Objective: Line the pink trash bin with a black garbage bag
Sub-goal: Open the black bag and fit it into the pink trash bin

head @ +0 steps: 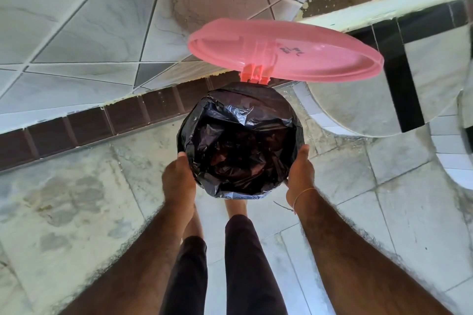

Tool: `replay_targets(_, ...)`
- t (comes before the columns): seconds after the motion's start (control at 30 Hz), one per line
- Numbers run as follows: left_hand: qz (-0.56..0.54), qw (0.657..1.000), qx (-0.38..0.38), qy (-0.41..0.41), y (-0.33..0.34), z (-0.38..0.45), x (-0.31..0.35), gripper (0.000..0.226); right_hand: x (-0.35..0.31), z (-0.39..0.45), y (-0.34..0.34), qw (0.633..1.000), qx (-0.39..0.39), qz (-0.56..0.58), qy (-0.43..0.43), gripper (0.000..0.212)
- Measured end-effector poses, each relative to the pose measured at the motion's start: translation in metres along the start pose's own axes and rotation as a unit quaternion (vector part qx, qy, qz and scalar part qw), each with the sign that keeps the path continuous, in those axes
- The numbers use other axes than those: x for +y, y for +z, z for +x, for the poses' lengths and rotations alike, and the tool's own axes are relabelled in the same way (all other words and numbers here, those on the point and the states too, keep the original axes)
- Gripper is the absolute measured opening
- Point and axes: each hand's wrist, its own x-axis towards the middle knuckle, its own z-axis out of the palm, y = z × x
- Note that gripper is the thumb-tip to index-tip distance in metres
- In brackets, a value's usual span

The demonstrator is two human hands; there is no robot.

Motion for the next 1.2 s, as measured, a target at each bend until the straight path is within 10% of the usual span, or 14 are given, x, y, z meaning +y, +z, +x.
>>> replay_targets(0.1,0.114,0.973,0.112,0.167,-0.008,0.001,0.017,0.036,-0.012,0.001,-0.008,0.965,0.130,-0.102,-0.202,0.048)
replay_targets(0.2,0.162,0.934,0.045,0.316,0.003,0.009,0.039,0.039,-0.031,0.002,0.001,0.930,0.068,-0.139,-0.332,0.034)
replay_targets(0.43,0.233,0.937,-0.111,0.235,0.032,0.059,0.073,0.062,-0.071,0.038,0.020,0.961,-0.059,-0.177,-0.204,0.070)
replay_targets(0.57,0.246,0.924,-0.058,0.286,0.029,0.064,0.075,0.050,-0.083,0.050,0.015,0.960,-0.039,-0.189,-0.204,0.065)
replay_targets(0.73,0.335,0.745,0.057,0.574,0.019,0.036,0.065,0.025,-0.057,0.028,0.007,0.830,0.083,-0.264,-0.484,0.034)
replay_targets(0.9,0.567,0.598,-0.046,0.564,0.038,0.029,0.064,0.041,-0.028,0.016,0.008,0.769,0.041,-0.434,-0.468,0.053)
replay_targets(1.07,0.616,0.602,-0.024,0.507,0.048,0.041,0.091,0.052,-0.039,0.026,0.005,0.734,0.044,-0.490,-0.468,0.057)
replay_targets(1.2,0.525,0.718,-0.049,0.454,0.053,0.042,0.101,0.051,-0.056,0.033,0.003,0.768,0.026,-0.464,-0.441,0.063)
